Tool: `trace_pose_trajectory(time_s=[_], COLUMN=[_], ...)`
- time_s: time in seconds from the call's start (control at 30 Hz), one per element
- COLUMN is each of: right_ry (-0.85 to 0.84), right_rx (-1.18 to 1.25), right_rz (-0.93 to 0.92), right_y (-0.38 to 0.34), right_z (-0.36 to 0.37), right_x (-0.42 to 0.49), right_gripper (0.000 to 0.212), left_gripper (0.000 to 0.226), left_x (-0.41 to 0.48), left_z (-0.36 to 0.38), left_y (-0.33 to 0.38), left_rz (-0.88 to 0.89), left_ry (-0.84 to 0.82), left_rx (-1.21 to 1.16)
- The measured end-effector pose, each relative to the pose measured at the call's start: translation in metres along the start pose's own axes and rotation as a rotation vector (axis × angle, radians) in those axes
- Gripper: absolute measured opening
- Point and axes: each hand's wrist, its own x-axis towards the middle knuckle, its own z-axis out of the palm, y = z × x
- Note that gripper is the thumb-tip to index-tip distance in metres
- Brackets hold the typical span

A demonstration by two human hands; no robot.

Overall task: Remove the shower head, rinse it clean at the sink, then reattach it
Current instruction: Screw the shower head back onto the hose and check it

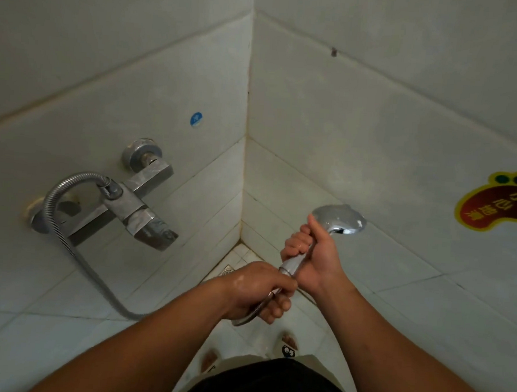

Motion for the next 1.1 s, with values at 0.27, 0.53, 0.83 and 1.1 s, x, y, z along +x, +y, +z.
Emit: trace_pose_trajectory(time_s=[0.27, 0.53, 0.83, 1.1], right_ry=[0.292, 0.472, 0.039, 0.453], right_rx=[-0.313, -0.337, -0.09, -0.215], right_rz=[-0.274, -0.342, -0.015, -0.251], right_y=[0.02, 0.031, 0.013, 0.028], right_z=[0.016, 0.022, 0.007, 0.01], right_x=[0.003, 0.004, 0.003, 0.008], right_gripper=[0.041, 0.031, 0.041, 0.032], left_gripper=[0.023, 0.022, 0.025, 0.029], left_x=[0.02, 0.016, 0.014, 0.026], left_z=[0.024, 0.021, 0.001, 0.01], left_y=[-0.025, -0.037, -0.011, -0.028], left_rz=[0.173, 0.287, -0.146, -0.042], left_ry=[0.696, 0.917, 0.336, 0.628], left_rx=[0.809, 1.021, 0.202, 0.794])
